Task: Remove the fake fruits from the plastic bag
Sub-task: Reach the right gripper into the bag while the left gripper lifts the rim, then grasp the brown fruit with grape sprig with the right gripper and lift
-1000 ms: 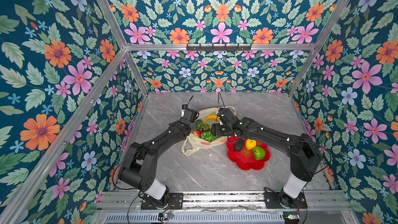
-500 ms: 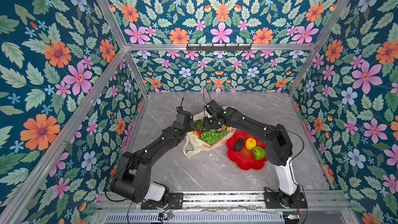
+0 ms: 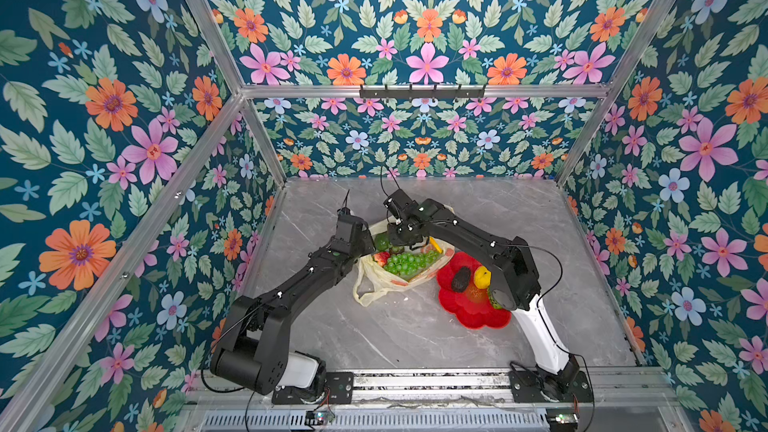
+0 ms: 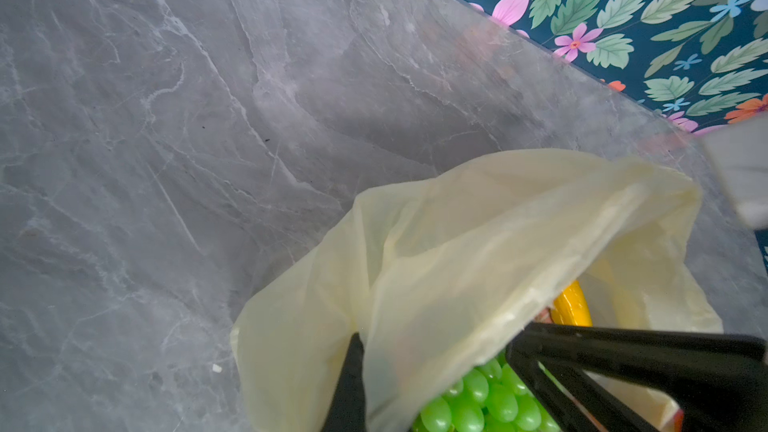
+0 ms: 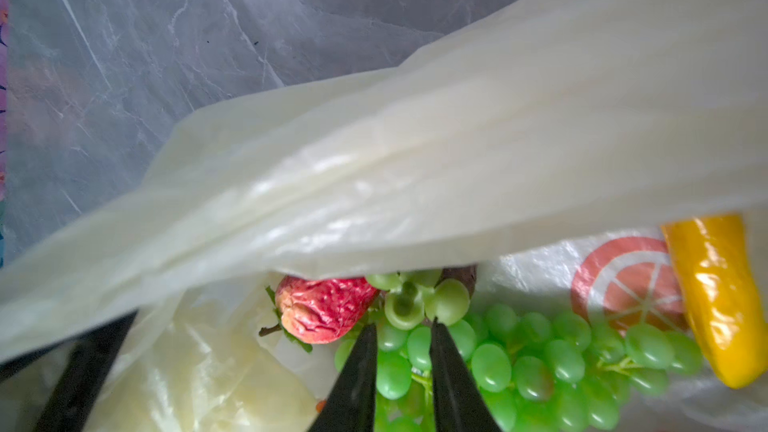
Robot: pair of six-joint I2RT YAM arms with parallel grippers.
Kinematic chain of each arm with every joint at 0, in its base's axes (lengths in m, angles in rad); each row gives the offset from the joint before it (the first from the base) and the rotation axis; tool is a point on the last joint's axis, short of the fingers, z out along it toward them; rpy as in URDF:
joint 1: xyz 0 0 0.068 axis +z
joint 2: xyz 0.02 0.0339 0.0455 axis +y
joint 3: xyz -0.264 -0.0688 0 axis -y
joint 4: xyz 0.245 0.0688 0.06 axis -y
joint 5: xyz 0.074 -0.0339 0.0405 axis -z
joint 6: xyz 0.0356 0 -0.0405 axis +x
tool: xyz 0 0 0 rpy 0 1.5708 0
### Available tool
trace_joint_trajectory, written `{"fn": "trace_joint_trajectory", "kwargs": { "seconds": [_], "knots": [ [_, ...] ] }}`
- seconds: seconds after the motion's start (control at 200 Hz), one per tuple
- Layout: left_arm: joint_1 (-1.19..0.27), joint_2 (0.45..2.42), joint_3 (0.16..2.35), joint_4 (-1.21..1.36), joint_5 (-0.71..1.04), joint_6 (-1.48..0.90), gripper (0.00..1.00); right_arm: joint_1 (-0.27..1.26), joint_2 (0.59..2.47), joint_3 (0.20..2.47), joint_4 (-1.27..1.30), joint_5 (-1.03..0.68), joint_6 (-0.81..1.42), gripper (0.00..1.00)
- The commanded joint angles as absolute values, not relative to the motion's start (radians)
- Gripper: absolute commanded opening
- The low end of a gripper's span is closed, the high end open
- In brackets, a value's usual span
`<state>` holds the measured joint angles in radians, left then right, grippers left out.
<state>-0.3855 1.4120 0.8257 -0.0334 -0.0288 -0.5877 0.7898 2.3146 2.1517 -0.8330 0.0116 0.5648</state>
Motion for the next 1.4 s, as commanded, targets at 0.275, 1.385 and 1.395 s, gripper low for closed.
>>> {"fn": "trace_joint_trajectory", "kwargs": {
  "seconds": [0.275, 1.385, 1.395],
  "knots": [
    [-0.382, 1.415, 0.823, -0.014, -0.023, -0.59, 0.0, 0.79, 2.369, 2.218, -0.881, 0.022, 0.548, 0.2],
    [-0.376, 1.445, 0.751, 0.084, -0.02, -0.477, 0.0, 0.79, 2.145, 2.112, -0.951, 0.025, 0.459, 0.03],
    [-0.376, 1.444, 0.747, 0.092, -0.018, -0.474, 0.0, 0.79, 2.138, 2.106, -0.951, 0.026, 0.459, 0.03]
  ]
}}
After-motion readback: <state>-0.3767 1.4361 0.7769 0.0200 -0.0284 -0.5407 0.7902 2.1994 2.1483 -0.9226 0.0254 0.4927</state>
